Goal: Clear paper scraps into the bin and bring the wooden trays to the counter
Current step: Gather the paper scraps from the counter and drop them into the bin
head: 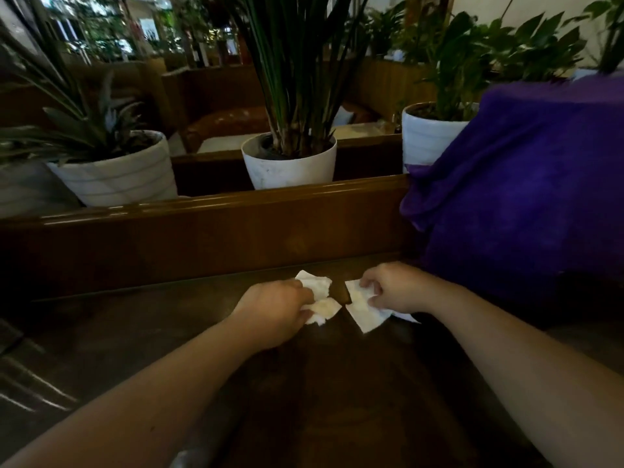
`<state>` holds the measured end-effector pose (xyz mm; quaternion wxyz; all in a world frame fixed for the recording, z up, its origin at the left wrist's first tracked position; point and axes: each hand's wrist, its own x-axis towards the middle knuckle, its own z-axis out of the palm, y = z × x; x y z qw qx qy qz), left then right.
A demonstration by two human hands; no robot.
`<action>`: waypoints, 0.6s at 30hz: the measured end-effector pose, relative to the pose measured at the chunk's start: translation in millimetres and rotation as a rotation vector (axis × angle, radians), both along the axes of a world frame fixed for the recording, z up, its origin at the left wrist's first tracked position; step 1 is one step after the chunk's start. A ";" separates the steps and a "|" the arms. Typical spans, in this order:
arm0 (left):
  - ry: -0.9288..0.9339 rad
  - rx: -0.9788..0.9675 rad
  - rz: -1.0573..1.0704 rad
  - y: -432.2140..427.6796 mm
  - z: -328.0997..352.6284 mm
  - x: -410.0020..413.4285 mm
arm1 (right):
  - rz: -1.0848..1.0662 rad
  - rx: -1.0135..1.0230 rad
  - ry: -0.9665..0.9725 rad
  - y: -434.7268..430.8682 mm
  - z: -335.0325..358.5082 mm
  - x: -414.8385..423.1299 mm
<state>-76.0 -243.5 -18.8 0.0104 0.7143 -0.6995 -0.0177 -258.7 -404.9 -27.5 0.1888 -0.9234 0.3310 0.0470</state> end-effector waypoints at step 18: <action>0.026 0.030 0.180 -34.4 -17.5 1.3 | -0.003 0.027 -0.214 7.4 -16.2 -44.8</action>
